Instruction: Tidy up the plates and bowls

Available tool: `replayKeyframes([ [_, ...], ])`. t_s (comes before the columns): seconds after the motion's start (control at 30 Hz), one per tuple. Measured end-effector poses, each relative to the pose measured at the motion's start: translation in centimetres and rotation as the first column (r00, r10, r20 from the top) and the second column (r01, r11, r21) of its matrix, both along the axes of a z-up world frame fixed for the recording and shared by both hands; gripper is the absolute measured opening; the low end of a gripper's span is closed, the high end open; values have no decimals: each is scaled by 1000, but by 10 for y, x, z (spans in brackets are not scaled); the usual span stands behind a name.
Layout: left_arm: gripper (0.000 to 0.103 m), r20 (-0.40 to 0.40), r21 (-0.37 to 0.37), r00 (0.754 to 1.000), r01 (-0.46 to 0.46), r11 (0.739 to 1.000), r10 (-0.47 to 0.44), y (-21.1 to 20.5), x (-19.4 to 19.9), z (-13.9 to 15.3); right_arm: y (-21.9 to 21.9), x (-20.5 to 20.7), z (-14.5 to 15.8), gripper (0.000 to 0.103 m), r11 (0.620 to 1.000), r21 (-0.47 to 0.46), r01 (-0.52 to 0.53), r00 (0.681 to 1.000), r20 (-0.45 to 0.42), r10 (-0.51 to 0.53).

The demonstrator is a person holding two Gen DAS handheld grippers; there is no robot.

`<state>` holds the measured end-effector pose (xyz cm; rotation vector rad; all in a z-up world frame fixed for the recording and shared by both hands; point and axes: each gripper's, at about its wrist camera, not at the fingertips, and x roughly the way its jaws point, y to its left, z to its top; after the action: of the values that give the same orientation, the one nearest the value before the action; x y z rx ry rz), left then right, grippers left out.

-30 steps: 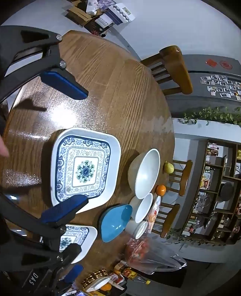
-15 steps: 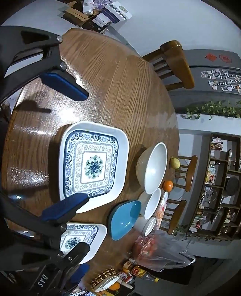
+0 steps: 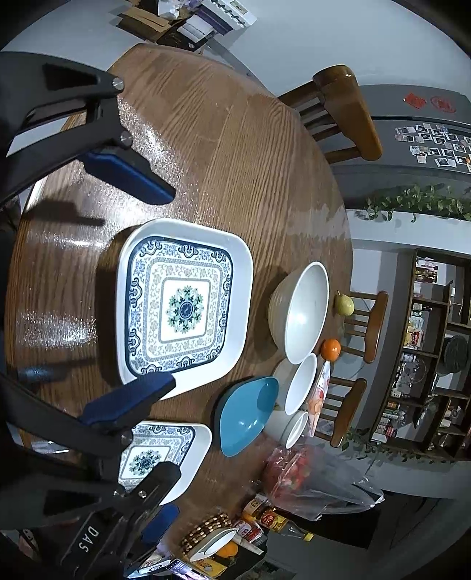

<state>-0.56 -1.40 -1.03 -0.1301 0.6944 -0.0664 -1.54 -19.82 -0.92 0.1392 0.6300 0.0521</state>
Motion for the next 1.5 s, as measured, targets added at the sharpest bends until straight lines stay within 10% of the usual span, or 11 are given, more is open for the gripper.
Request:
replayKeyframes([
  [0.6,86,-21,-38,999,45,998,-46,-3,2,-2,0,-1,3,100,1000,0,6,1000,2,-6],
  [1.27,77,-111,-74,994,-4,997,-4,26,27,-4,12,32,5,74,993,95,-67,996,-60,73],
  [1.5,61,-176,-107,984,-48,993,29,52,45,-7,41,77,-2,38,974,165,-154,972,-154,180],
])
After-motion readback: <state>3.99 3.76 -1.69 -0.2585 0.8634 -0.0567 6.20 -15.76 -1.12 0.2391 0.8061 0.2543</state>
